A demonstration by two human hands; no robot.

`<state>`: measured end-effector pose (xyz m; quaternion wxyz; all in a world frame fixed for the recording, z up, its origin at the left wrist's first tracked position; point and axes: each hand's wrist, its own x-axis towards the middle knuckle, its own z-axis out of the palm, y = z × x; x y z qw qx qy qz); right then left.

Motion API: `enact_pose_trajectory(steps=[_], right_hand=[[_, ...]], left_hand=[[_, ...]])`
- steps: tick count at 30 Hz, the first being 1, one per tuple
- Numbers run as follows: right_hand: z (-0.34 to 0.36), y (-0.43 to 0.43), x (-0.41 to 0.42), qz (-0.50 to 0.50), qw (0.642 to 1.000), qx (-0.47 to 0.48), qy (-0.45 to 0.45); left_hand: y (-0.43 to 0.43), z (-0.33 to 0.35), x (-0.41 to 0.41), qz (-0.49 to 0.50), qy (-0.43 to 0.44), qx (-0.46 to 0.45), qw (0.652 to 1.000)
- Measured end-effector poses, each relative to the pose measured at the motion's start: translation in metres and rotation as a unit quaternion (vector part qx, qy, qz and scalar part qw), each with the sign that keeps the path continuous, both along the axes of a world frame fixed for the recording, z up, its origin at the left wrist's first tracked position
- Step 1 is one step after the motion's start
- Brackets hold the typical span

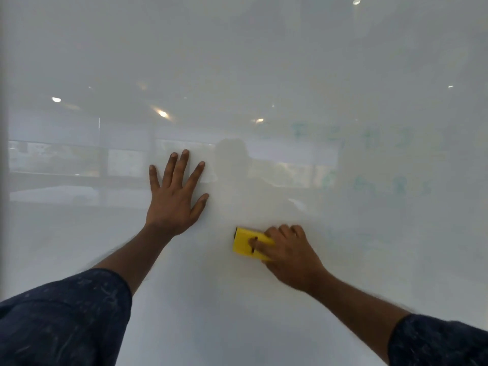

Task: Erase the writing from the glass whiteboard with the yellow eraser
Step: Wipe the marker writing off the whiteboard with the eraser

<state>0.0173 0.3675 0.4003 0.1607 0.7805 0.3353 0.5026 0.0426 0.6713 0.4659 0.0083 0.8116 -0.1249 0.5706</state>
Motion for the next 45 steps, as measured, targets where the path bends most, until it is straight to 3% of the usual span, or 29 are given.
enact_pose_trajectory(steps=[2, 4, 9, 12, 14, 17, 19, 21, 25, 28, 30, 35, 41, 45], right_hand=[[-0.013, -0.007, -0.002, 0.003, 0.998, -0.058, -0.001], [0.008, -0.012, 0.000, -0.003, 0.998, -0.055, -0.020], [0.086, -0.020, -0.001, -0.072, 0.986, 0.138, -0.055], [0.078, -0.012, -0.002, -0.060, 0.983, 0.168, -0.047], [0.052, -0.007, -0.002, -0.025, 0.993, 0.112, -0.034], [0.013, -0.007, -0.001, 0.003, 0.999, -0.053, -0.013], [0.018, -0.011, 0.000, 0.003, 0.996, -0.094, -0.012], [0.049, -0.014, 0.002, -0.010, 0.997, -0.068, -0.030], [0.131, -0.016, 0.000, -0.060, 0.990, 0.117, -0.055], [0.148, -0.007, -0.002, -0.070, 0.980, 0.175, -0.056], [0.129, 0.000, -0.003, -0.052, 0.984, 0.164, -0.045], [0.084, -0.008, 0.002, -0.027, 0.998, 0.012, -0.058], [0.171, -0.016, 0.000, -0.090, 0.979, 0.162, -0.089], [0.161, -0.008, -0.003, -0.063, 0.985, 0.141, -0.075]], left_hand=[[0.003, -0.002, 0.000, 0.006, 0.007, 0.009, 1.000], [0.005, -0.005, 0.000, 0.012, 0.012, 0.022, 1.000], [0.005, -0.014, -0.002, 0.016, 0.013, 0.038, 0.999], [0.000, -0.017, -0.004, 0.018, 0.014, 0.030, 0.999], [-0.002, -0.016, -0.005, 0.023, 0.020, 0.026, 0.999], [-0.002, -0.012, -0.007, 0.033, 0.032, 0.029, 0.999], [0.002, -0.009, -0.006, 0.037, 0.030, 0.045, 0.998], [0.008, -0.003, -0.007, 0.036, 0.027, 0.064, 0.997], [0.014, 0.011, -0.008, 0.033, 0.033, 0.081, 0.996], [0.007, 0.013, -0.011, 0.031, 0.038, 0.060, 0.997], [0.000, 0.005, -0.010, 0.025, 0.038, 0.044, 0.998], [-0.004, -0.004, -0.002, 0.000, 0.014, 0.026, 1.000], [0.000, 0.006, 0.003, -0.007, -0.003, 0.048, 0.999], [-0.008, 0.012, 0.004, -0.012, -0.005, 0.027, 1.000]])
